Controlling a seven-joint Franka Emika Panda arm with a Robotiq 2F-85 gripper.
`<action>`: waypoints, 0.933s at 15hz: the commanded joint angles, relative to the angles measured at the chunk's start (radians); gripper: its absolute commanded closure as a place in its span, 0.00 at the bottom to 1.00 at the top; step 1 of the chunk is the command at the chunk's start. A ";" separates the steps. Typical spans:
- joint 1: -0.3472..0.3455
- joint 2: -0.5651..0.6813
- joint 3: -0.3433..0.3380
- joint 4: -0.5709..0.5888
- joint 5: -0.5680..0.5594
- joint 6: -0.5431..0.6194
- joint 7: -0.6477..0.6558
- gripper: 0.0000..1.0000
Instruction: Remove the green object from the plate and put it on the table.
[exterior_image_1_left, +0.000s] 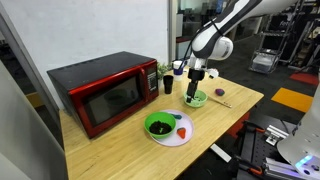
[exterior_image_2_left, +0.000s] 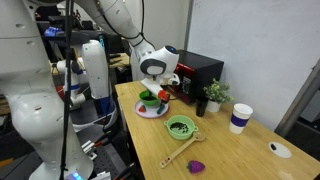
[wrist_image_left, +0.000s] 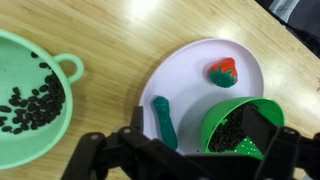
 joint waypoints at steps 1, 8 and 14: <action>-0.045 0.103 0.075 0.089 0.017 0.013 -0.054 0.00; -0.091 0.195 0.146 0.161 -0.038 0.049 -0.045 0.01; -0.118 0.224 0.176 0.178 -0.073 0.062 -0.037 0.18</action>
